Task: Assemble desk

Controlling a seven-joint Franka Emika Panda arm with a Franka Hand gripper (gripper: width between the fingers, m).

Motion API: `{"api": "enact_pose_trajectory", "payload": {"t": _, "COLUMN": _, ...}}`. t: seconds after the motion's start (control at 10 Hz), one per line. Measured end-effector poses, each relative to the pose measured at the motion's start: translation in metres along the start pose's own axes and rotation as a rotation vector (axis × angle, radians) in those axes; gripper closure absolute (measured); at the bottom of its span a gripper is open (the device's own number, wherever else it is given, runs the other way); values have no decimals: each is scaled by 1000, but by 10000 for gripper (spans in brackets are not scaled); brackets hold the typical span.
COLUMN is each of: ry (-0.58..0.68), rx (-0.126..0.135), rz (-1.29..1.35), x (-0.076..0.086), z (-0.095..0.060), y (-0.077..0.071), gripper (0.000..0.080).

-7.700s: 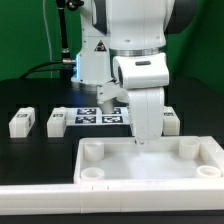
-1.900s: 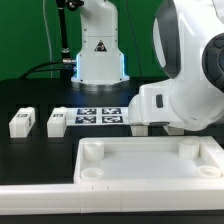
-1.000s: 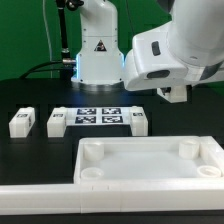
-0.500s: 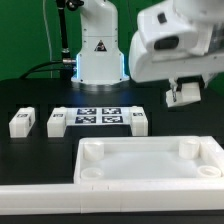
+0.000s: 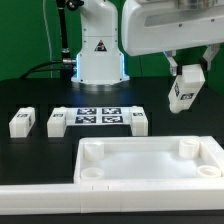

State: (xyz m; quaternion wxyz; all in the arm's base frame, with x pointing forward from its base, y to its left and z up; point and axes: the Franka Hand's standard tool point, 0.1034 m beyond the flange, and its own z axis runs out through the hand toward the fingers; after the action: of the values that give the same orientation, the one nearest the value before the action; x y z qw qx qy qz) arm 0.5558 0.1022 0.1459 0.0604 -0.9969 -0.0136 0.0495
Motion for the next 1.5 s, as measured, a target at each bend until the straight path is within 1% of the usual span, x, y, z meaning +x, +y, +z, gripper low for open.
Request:
{"api": "enact_pose_trajectory", "payload": {"t": 0.1, "ry": 38, "rx": -3, "rz": -6, "x": 1, "z": -4, "y": 1, "gripper": 509}}
{"api": "enact_pose_trajectory", "payload": {"t": 0.2, "ry": 104, "rx": -4, "rz": -27, "x": 13, "z": -28, "y": 2, "gripper": 509}}
{"api": "enact_pose_trajectory", "payload": {"t": 0.3, "ry": 155, "rx": -7, "rz": -66, "x": 21, "z": -56, "y": 8, "gripper": 509}}
{"api": "enact_pose_trajectory", "payload": {"t": 0.4, "ry": 206, "rx": -2, "rz": -55, "x": 28, "z": -74, "y": 11, "gripper": 509}}
{"api": "enact_pose_trajectory", "payload": {"t": 0.5, "ry": 275, "rx": 14, "rz": -22, "x": 32, "z": -76, "y": 11, "gripper": 509}}
{"api": "enact_pose_trajectory", "payload": {"t": 0.6, "ry": 367, "rx": 3, "rz": -33, "x": 34, "z": -72, "y": 12, "gripper": 509}}
{"api": "enact_pose_trajectory", "payload": {"t": 0.7, "ry": 407, "rx": -2, "rz": -33, "x": 34, "z": -69, "y": 13, "gripper": 509}}
{"api": "enact_pose_trajectory", "payload": {"t": 0.8, "ry": 514, "rx": -10, "rz": -32, "x": 40, "z": -72, "y": 14, "gripper": 509}}
{"api": "enact_pose_trajectory", "payload": {"t": 0.9, "ry": 633, "rx": -12, "rz": -31, "x": 46, "z": -61, "y": 9, "gripper": 509}}
{"api": "enact_pose_trajectory", "payload": {"t": 1.0, "ry": 641, "rx": -24, "rz": -59, "x": 51, "z": -49, "y": 11, "gripper": 509}}
{"api": "enact_pose_trajectory", "payload": {"t": 1.1, "ry": 661, "rx": -28, "rz": -72, "x": 55, "z": -52, "y": 8, "gripper": 509}}
{"api": "enact_pose_trajectory", "payload": {"t": 1.2, "ry": 670, "rx": -33, "rz": -108, "x": 55, "z": -50, "y": -6, "gripper": 509}}
{"api": "enact_pose_trajectory", "payload": {"t": 1.3, "ry": 666, "rx": -40, "rz": -112, "x": 54, "z": -49, "y": -5, "gripper": 509}}
{"api": "enact_pose_trajectory", "payload": {"t": 1.5, "ry": 665, "rx": -41, "rz": -110, "x": 54, "z": -48, "y": -4, "gripper": 509}}
